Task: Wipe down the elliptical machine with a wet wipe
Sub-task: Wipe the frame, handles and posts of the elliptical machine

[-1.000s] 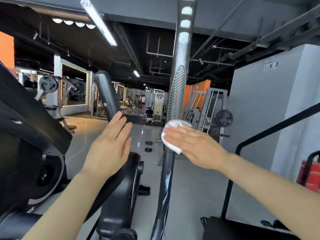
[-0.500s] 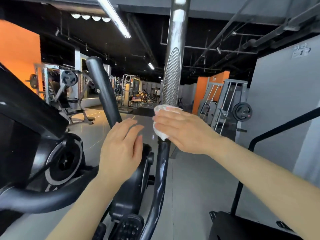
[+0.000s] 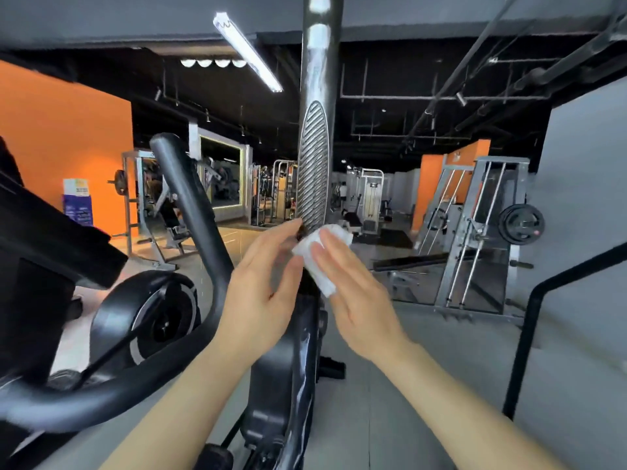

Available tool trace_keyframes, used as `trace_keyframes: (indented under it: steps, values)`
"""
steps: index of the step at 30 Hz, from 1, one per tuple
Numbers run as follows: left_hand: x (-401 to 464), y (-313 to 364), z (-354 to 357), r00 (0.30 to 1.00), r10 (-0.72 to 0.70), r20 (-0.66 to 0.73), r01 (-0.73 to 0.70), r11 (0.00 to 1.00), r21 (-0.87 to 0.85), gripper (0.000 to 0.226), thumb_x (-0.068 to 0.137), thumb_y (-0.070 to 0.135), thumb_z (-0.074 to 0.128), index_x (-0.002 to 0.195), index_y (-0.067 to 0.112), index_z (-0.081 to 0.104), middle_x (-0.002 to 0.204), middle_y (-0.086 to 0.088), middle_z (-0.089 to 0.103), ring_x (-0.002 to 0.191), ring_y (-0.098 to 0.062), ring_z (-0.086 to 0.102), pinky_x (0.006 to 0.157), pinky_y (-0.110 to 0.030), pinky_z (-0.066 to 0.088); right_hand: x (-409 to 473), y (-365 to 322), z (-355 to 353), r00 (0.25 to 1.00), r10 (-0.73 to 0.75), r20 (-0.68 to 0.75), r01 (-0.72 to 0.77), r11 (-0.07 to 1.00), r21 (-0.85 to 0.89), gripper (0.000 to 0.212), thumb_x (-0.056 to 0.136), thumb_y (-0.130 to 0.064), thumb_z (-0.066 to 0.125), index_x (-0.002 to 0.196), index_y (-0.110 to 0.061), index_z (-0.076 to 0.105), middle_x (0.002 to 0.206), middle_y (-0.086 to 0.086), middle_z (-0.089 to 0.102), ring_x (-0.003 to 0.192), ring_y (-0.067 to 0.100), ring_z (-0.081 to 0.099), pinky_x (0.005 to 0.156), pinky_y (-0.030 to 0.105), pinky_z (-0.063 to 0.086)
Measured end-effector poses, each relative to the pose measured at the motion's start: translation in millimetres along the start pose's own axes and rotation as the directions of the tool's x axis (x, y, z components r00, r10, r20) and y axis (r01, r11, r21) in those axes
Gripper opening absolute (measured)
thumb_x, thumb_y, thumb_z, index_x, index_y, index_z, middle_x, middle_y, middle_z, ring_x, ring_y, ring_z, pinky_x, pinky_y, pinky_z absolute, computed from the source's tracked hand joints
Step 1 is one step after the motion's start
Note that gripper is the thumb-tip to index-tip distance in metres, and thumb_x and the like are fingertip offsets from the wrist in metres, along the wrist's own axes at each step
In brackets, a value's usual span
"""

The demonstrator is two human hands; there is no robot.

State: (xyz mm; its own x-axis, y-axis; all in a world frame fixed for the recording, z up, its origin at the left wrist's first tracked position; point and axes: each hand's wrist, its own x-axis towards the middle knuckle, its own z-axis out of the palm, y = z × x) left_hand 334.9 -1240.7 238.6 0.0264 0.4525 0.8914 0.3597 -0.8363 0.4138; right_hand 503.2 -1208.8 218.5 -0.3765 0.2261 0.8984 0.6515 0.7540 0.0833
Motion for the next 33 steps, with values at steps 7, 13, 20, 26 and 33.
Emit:
trace_keyframes:
  steps: [7,13,20,26,33]
  values:
    - [1,13,5,0.982,-0.169,-0.083,0.159,0.980,-0.119,0.042,0.097,0.002,0.053,0.134,0.021,0.051,0.122,0.013,0.061,0.113,0.004,0.057,0.092,-0.008,0.042,-19,3,8,0.980,0.095,-0.175,-0.054,0.973,0.226,0.044,0.094,-0.002,0.040,0.137,-0.006,0.047,0.151,-0.004,0.039,0.139,0.017,0.038,0.115,0.029,0.030]
    - [70,40,12,0.983,-0.067,-0.173,0.048,0.993,-0.111,0.047,0.091,0.008,0.044,0.133,0.029,0.050,0.133,0.018,0.052,0.120,0.011,0.047,0.101,-0.015,0.039,177,24,-50,0.951,-0.008,-0.309,0.051,0.990,0.131,0.044,0.100,-0.009,0.033,0.143,-0.005,0.041,0.153,0.013,0.033,0.143,0.022,0.028,0.118,0.027,0.022]
    - [112,59,6,0.987,-0.060,-0.148,0.037,0.987,-0.154,0.061,0.091,-0.007,0.040,0.124,0.043,0.053,0.129,0.021,0.058,0.126,0.004,0.048,0.109,-0.033,0.039,193,41,-42,0.975,-0.015,-0.220,0.086,0.944,0.317,0.047,0.102,-0.011,0.034,0.147,-0.023,0.037,0.156,-0.006,0.028,0.142,0.002,0.025,0.116,0.021,0.023]
    - [111,62,5,0.977,-0.117,-0.179,0.077,0.974,-0.213,0.040,0.087,0.007,0.044,0.100,0.043,0.057,0.117,0.013,0.068,0.112,-0.001,0.061,0.100,-0.045,0.048,135,46,-35,0.980,0.029,-0.199,0.074,0.868,0.491,0.038,0.101,-0.027,0.037,0.136,-0.029,0.051,0.144,-0.021,0.045,0.130,-0.008,0.042,0.105,0.011,0.034]
    - [136,44,2,0.972,-0.233,-0.022,0.230,0.969,-0.095,0.041,0.091,-0.008,0.041,0.084,0.029,0.056,0.119,0.020,0.065,0.078,0.014,0.060,0.079,-0.025,0.053,307,47,-110,0.924,0.121,-0.363,0.042,0.911,0.411,0.035,0.106,-0.023,0.033,0.134,-0.030,0.052,0.137,-0.017,0.053,0.119,-0.011,0.045,0.099,0.005,0.031]
